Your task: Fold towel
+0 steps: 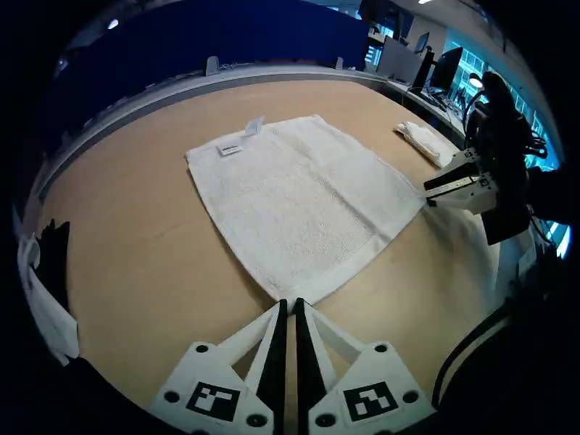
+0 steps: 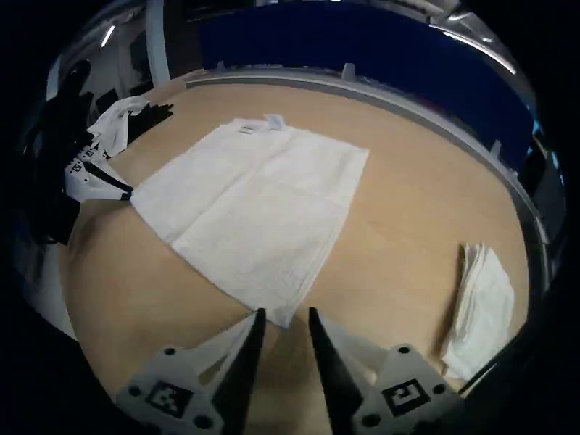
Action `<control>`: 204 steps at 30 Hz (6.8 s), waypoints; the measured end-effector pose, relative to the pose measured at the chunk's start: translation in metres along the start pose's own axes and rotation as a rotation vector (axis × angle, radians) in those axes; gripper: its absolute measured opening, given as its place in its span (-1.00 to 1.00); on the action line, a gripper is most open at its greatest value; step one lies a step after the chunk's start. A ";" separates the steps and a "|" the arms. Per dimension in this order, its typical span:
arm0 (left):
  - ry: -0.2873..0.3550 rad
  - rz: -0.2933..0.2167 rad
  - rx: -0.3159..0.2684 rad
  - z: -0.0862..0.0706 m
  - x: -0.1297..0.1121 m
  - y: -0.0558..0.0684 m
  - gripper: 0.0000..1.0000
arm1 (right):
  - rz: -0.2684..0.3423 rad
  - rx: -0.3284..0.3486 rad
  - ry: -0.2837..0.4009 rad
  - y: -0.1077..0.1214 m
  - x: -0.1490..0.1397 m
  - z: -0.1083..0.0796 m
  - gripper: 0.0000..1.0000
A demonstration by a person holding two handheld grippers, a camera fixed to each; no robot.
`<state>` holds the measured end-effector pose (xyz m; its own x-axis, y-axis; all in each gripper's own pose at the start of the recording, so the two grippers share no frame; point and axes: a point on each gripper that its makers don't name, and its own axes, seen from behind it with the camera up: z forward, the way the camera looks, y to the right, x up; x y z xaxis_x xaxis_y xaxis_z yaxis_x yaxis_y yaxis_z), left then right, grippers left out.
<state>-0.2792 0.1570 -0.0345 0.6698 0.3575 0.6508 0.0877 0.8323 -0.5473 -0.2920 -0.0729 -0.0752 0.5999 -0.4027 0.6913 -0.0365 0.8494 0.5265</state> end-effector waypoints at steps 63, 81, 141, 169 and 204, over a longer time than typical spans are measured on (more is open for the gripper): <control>0.077 -0.125 -0.017 -0.081 0.041 0.012 -0.85 | 0.093 0.051 0.132 -0.010 0.068 -0.085 -0.89; 0.127 -0.205 0.003 -0.059 0.090 -0.017 -0.85 | 0.061 0.035 0.127 0.026 0.114 -0.058 -0.89; 0.088 -0.199 0.127 0.026 0.108 -0.093 1.00 | 0.082 -0.067 0.074 0.086 0.126 0.026 0.76; 0.064 -0.239 0.161 -0.017 0.044 -0.064 1.00 | 0.061 -0.033 0.006 0.050 0.061 0.010 0.77; 0.059 -0.445 0.280 -0.120 -0.051 -0.040 1.00 | 0.000 0.020 -0.057 0.035 0.042 0.037 -0.89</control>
<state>-0.2289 0.0547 -0.1090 0.6540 -0.0740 0.7529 0.1782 0.9823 -0.0582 -0.2976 -0.0729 -0.0093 0.5534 -0.4217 0.7183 -0.0531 0.8428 0.5356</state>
